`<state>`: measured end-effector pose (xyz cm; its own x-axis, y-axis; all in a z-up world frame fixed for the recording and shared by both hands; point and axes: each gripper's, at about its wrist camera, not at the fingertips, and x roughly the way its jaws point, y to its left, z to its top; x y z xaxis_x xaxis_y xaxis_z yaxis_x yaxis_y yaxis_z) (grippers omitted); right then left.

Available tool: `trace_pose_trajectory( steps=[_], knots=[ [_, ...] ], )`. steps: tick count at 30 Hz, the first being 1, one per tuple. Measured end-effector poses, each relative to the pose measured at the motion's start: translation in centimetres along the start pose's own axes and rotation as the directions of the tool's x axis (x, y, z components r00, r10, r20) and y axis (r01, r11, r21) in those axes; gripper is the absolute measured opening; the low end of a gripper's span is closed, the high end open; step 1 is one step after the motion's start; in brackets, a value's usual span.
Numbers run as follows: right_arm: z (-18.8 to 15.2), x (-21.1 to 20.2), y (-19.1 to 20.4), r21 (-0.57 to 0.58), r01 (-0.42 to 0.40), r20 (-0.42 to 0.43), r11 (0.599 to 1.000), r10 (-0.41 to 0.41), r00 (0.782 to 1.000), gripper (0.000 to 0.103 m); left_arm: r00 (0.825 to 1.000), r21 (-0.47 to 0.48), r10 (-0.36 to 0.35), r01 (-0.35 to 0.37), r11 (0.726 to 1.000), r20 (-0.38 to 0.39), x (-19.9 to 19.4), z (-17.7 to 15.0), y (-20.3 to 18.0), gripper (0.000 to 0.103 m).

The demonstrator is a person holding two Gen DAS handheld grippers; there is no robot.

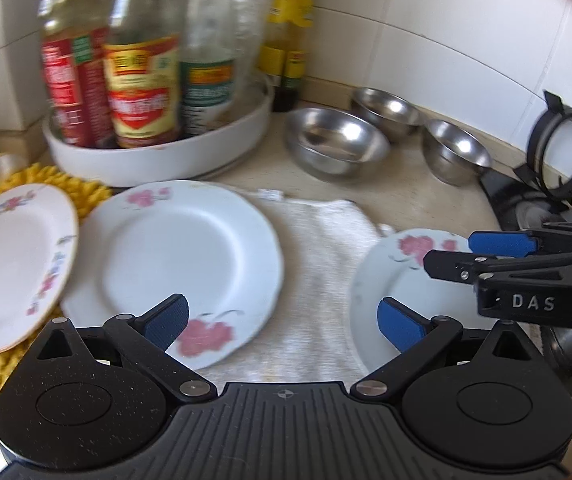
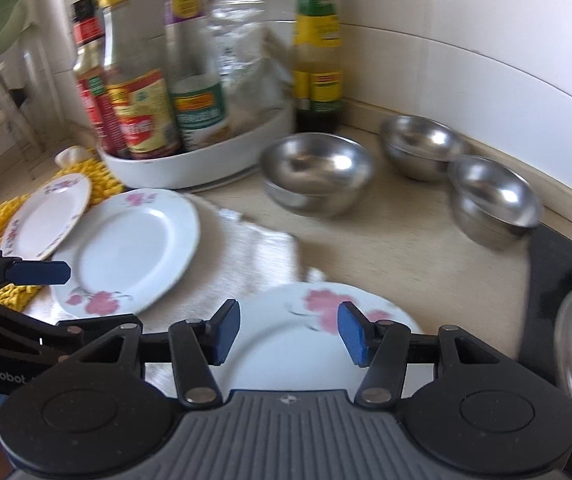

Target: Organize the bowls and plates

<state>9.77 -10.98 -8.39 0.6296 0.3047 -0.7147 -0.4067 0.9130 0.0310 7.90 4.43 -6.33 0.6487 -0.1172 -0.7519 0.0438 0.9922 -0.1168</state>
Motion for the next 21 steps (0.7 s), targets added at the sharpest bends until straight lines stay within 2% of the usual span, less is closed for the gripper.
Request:
trace_pose_trajectory(
  steps=[8, 16, 18, 21],
  knots=[
    [1.3, 1.8, 3.7, -0.079, -0.081, -0.012, 0.994, 0.080, 0.997, 0.065, 0.998, -0.076, 0.067, -0.067, 0.995, 0.000, -1.4, -0.9, 3.3, 0.102],
    [1.9, 3.0, 6.0, -0.141, -0.125, -0.022, 0.982, 0.123, 0.992, 0.067, 0.991, -0.142, 0.130, -0.131, 0.981, -0.015, -2.3, -2.0, 5.7, 0.102],
    [1.9, 3.2, 6.2, -0.148, -0.134, -0.025, 0.980, 0.131, 0.991, 0.072, 0.990, -0.156, 0.140, -0.141, 0.978, -0.018, -2.4, -2.1, 6.2, 0.102],
    [2.0, 3.8, 6.4, -0.153, -0.133, -0.034, 0.979, 0.129, 0.991, 0.072, 0.989, -0.169, 0.147, -0.149, 0.974, -0.022, -2.6, -2.3, 6.6, 0.102]
  ],
)
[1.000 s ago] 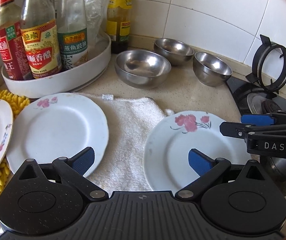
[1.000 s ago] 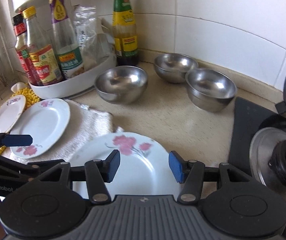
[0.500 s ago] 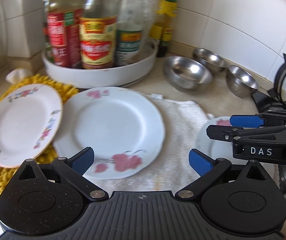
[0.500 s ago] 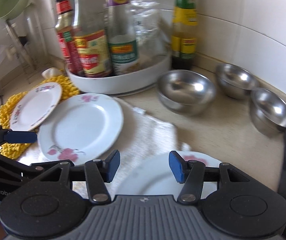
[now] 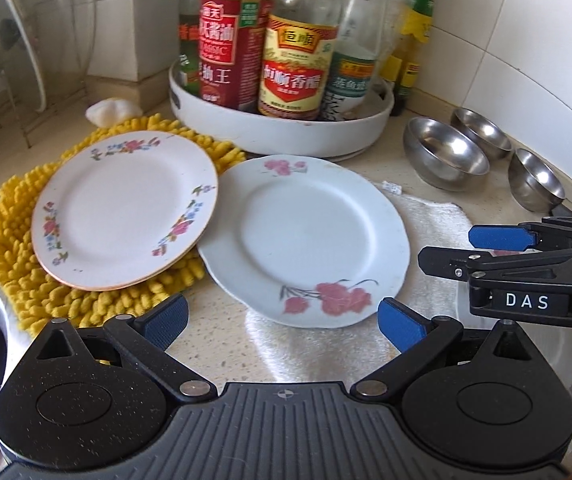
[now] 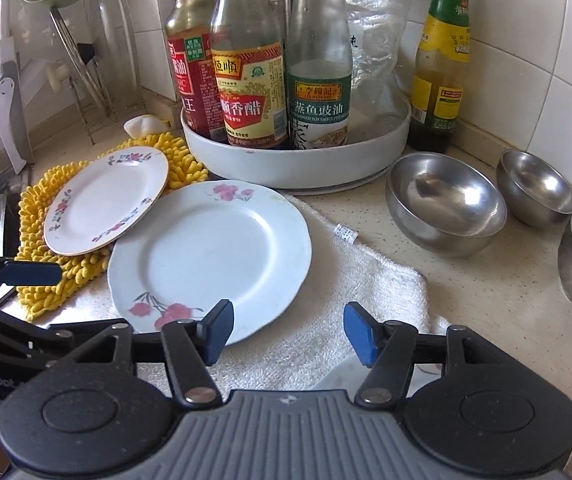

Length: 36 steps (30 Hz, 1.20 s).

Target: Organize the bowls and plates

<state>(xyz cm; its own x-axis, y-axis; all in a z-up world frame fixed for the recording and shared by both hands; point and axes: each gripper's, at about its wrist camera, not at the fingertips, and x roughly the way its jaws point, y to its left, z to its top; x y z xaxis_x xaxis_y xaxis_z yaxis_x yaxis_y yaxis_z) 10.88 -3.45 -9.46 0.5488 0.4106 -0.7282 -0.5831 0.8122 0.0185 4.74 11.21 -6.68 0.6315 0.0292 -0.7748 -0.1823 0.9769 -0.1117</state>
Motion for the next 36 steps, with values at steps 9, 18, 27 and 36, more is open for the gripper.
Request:
trace_pose_trajectory(
  steps=[9, 18, 27, 36],
  knots=[
    [1.1, 2.4, -0.5, 0.013, -0.003, -0.036, 1.000, 0.004, 0.999, 0.072, 1.000, -0.067, -0.007, 0.005, 0.998, -0.030, 1.2, 0.3, 1.6, 0.102],
    [4.8, 6.9, -1.0, 0.039, -0.055, -0.115, 0.998, 0.059, 0.992, 0.072, 0.996, -0.095, -0.073, 0.069, 0.993, -0.045, 4.0, 2.0, 1.5, 0.101],
    [5.5, 9.2, -0.5, 0.013, -0.127, -0.164, 0.992, 0.127, 0.978, 0.073, 0.993, -0.121, -0.100, 0.092, 0.988, -0.065, 6.7, 2.9, 1.8, 0.103],
    [5.2, 7.9, -1.4, 0.019, -0.161, -0.168, 0.987, 0.162, 0.972, 0.070, 0.994, -0.099, -0.052, 0.043, 0.994, -0.091, 6.6, 3.0, 1.0, 0.097]
  ],
)
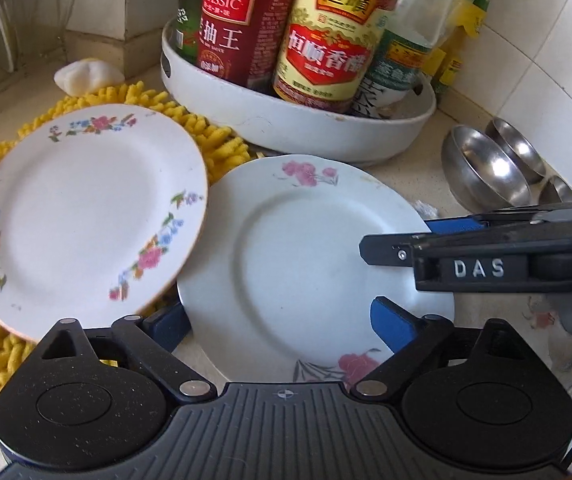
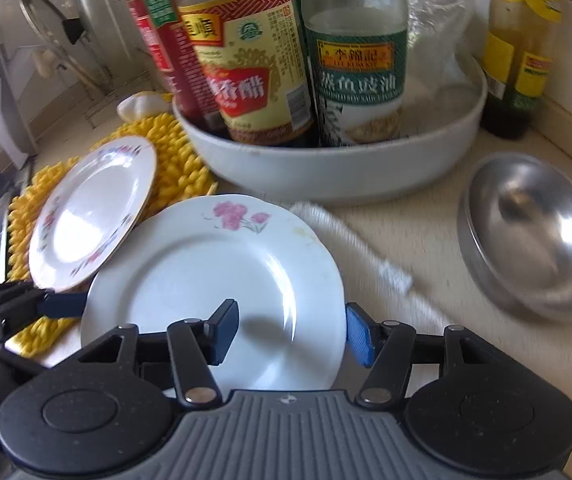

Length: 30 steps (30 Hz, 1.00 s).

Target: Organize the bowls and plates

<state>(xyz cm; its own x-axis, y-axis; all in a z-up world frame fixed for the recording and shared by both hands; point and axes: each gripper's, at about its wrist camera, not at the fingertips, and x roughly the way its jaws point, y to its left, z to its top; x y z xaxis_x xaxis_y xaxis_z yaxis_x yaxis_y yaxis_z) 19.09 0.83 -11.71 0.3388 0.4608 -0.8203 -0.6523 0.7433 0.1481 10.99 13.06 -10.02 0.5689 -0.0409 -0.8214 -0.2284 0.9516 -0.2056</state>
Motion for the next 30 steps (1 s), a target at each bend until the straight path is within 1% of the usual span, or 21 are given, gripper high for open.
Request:
trace_pose_trajectory(
  steps=[2, 5, 8, 9, 10, 13, 16, 17, 19, 23, 25, 30],
  knots=[
    [-1.0, -1.2, -0.4, 0.018, -0.007, -0.003, 1.000, 0.007, 1.000, 0.070, 1.000, 0.012, 0.001, -0.001, 1.000, -0.007, -0.6, -0.5, -0.5, 0.097],
    [-2.4, -2.4, -1.1, 0.039, -0.006, -0.005, 0.999, 0.007, 1.000, 0.069, 1.000, 0.070, -0.021, 0.021, 0.997, 0.001, -1.6, -1.3, -1.8, 0.099],
    [-3.1, -2.0, -1.8, 0.062, 0.006, -0.014, 0.998, -0.005, 1.000, 0.069, 0.999, 0.106, -0.039, 0.042, 0.994, -0.034, -0.7, -1.7, -2.2, 0.098],
    [-3.1, -2.0, -1.9, 0.074, 0.004, -0.015, 0.997, -0.003, 1.000, 0.069, 0.998, 0.102, -0.028, 0.033, 0.994, -0.050, -0.3, -1.8, -2.0, 0.097],
    [-3.2, -2.1, -1.9, 0.080, -0.001, -0.011, 0.997, 0.002, 1.000, 0.069, 0.998, 0.096, -0.030, 0.034, 0.995, -0.049, -0.1, -1.8, -1.6, 0.096],
    [-3.1, -1.7, -1.6, 0.082, 0.001, -0.007, 0.997, 0.000, 1.000, 0.069, 1.000, 0.076, -0.031, 0.031, 0.997, -0.004, -0.3, -1.3, -0.6, 0.097],
    [-3.3, -1.7, -1.2, 0.060, 0.031, -0.003, 0.998, -0.031, 1.000, 0.067, 1.000, 0.063, -0.014, 0.014, 0.998, -0.005, 0.7, -0.6, -0.2, 0.095],
    [-3.5, -1.7, -1.0, 0.050, 0.038, -0.001, 0.998, -0.038, 0.999, 0.065, 1.000, 0.076, -0.016, 0.017, 0.997, -0.002, 0.7, -0.6, -0.4, 0.094],
    [-3.7, -1.9, -1.0, 0.066, 0.054, 0.001, 0.996, -0.054, 0.999, 0.063, 0.998, 0.099, -0.061, 0.061, 0.993, -0.009, 0.5, -0.8, -0.8, 0.090],
    [-4.0, -2.5, -0.6, 0.138, 0.095, 0.021, 0.986, -0.099, 0.995, 0.061, 1.000, 0.145, -0.027, 0.026, 0.989, 0.007, 0.2, -1.2, -1.8, 0.088],
    [-4.2, -3.0, -0.5, 0.167, 0.085, 0.042, 0.982, -0.094, 0.995, 0.061, 0.999, 0.145, -0.040, 0.038, 0.989, 0.011, -0.3, -1.0, -1.7, 0.089],
    [-4.3, -4.5, -1.0, 0.201, 0.027, 0.094, 0.979, -0.047, 0.994, 0.061, 0.998, 0.166, -0.015, 0.004, 0.986, 0.065, -2.2, -0.4, -2.4, 0.090]
  ],
)
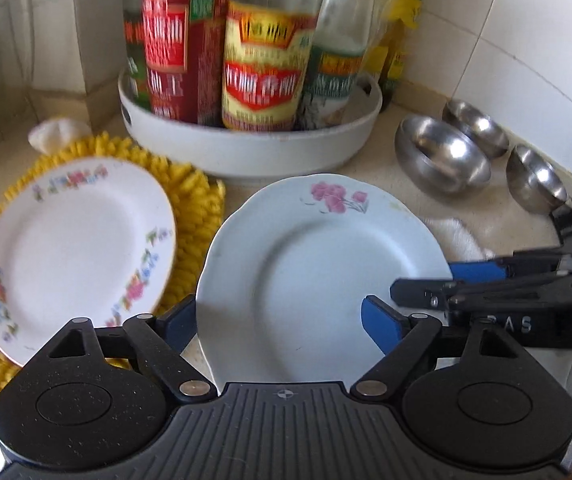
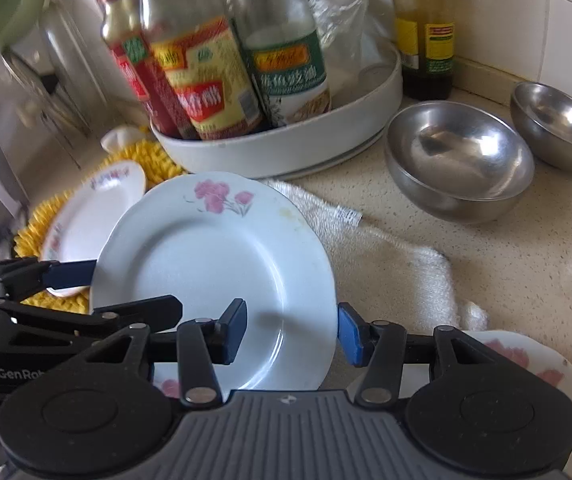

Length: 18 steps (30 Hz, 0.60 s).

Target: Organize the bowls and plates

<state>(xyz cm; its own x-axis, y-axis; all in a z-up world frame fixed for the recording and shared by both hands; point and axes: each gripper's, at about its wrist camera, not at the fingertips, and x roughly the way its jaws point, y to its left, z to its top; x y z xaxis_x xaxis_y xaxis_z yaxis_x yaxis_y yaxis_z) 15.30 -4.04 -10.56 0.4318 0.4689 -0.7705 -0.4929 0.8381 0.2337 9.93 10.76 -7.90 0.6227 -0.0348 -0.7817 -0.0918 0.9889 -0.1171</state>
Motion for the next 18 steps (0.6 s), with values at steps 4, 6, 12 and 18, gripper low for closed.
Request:
trace_pose_trajectory(
  steps=[4, 6, 12, 18],
  knots=[
    [-0.1, -1.4, -0.5, -0.008, -0.006, 0.022, 1.000, 0.006, 1.000, 0.061, 1.000, 0.010, 0.011, -0.011, 1.000, 0.026, -1.3, 0.4, -1.4, 0.091],
    [-0.2, -1.9, -0.9, 0.010, -0.011, 0.025, 1.000, 0.011, 1.000, 0.061, 0.999, 0.010, 0.012, -0.013, 1.000, 0.034, -1.6, 0.5, -2.0, 0.091],
    [-0.5, -3.1, -0.9, 0.021, -0.023, 0.059, 1.000, 0.022, 0.998, 0.061, 0.998, 0.016, 0.016, -0.017, 1.000, 0.065, -2.7, 0.6, -2.9, 0.091],
    [-0.3, -4.3, -0.2, 0.014, -0.043, 0.090, 0.999, 0.042, 0.995, 0.061, 0.994, 0.018, 0.028, -0.031, 0.999, 0.108, -4.4, 0.8, -2.7, 0.092]
  ],
)
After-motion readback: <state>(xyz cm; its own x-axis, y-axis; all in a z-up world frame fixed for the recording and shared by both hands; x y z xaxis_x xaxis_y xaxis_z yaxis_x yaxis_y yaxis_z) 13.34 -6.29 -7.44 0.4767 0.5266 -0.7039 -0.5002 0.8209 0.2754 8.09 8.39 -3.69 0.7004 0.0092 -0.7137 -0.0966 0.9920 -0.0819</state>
